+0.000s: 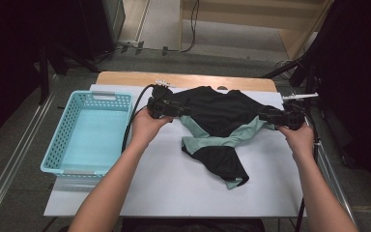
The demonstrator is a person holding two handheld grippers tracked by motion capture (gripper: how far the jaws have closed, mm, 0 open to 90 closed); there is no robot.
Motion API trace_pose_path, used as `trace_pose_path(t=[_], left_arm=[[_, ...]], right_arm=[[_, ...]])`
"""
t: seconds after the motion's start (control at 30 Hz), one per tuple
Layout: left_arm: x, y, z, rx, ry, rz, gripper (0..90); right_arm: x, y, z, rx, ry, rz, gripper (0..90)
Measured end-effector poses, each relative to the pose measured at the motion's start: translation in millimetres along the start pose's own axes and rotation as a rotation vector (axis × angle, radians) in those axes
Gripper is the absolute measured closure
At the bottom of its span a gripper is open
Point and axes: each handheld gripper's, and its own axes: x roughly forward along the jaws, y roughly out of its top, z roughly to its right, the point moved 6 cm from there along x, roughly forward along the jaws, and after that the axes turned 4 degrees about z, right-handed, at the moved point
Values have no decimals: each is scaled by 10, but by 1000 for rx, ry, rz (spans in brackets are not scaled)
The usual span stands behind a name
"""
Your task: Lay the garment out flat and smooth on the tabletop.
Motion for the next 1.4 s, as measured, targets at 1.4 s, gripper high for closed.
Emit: trace_pose_path(t=[1.4], left_arm=[[-179,-637,187,5,-7,-19,400]], right_arm=[[615,22,-65,34,-7,-20,314]])
